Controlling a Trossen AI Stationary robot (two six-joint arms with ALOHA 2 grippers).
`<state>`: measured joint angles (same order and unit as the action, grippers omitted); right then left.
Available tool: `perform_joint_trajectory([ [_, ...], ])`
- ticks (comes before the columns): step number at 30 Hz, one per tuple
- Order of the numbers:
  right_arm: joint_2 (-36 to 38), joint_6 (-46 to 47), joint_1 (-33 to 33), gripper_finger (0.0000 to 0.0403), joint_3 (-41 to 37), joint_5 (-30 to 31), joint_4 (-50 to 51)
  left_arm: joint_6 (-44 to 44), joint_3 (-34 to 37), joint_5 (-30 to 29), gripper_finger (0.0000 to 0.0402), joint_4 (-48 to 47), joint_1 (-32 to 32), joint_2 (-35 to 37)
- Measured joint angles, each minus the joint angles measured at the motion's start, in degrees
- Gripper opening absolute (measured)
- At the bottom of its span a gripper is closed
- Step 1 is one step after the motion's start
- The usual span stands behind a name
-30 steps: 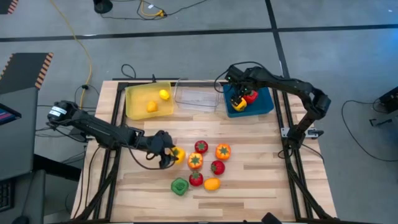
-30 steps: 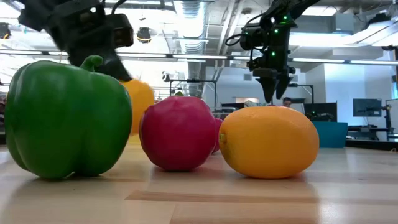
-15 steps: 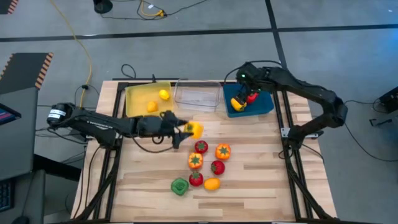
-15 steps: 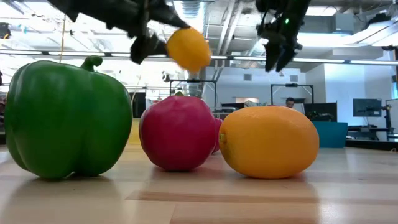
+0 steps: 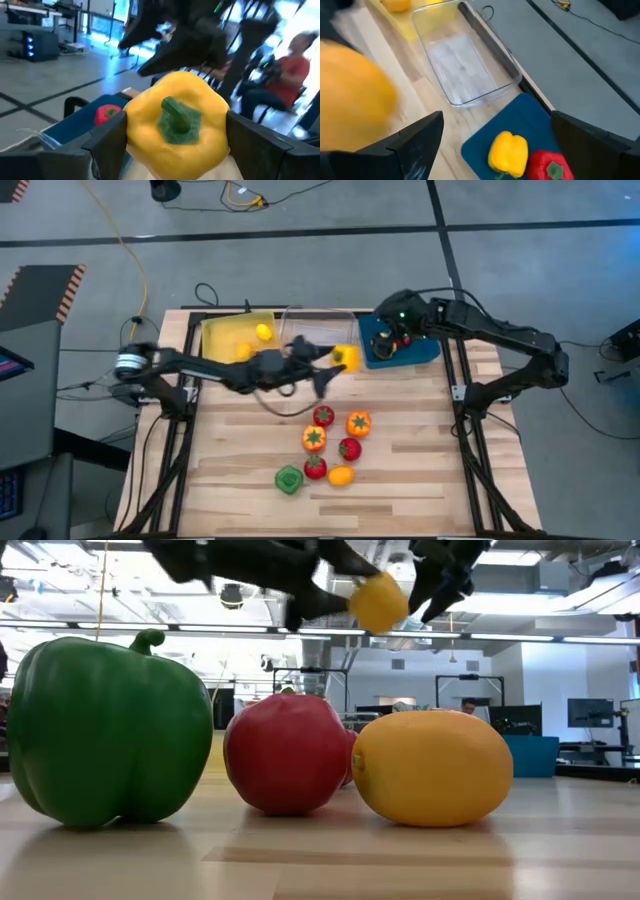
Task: Sort produce into baskets
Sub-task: Put the yellow bell pepper into the blue bin
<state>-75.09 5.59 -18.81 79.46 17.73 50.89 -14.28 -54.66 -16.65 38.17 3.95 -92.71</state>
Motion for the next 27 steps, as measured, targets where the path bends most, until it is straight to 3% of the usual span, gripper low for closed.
perform_joint_trajectory([
  [10,0.6,0.0,2.1,0.0392,0.0,0.2,0.0,5.9,-26.7,0.1,0.0287,-4.2,3.1,-25.7],
  [16,2.2,0.0,2.9,0.0392,-0.1,0.3,0.1,6.1,-41.9,1.4,0.0287,-12.1,4.9,-38.2],
  [22,3.5,0.1,3.3,0.0392,0.0,0.0,-0.5,3.4,-52.7,2.1,0.0287,-15.4,6.2,-46.9],
  [27,4.9,0.1,3.4,0.0392,0.0,0.1,-0.5,-1.0,-56.7,2.9,0.0287,-15.3,6.8,-51.0],
])
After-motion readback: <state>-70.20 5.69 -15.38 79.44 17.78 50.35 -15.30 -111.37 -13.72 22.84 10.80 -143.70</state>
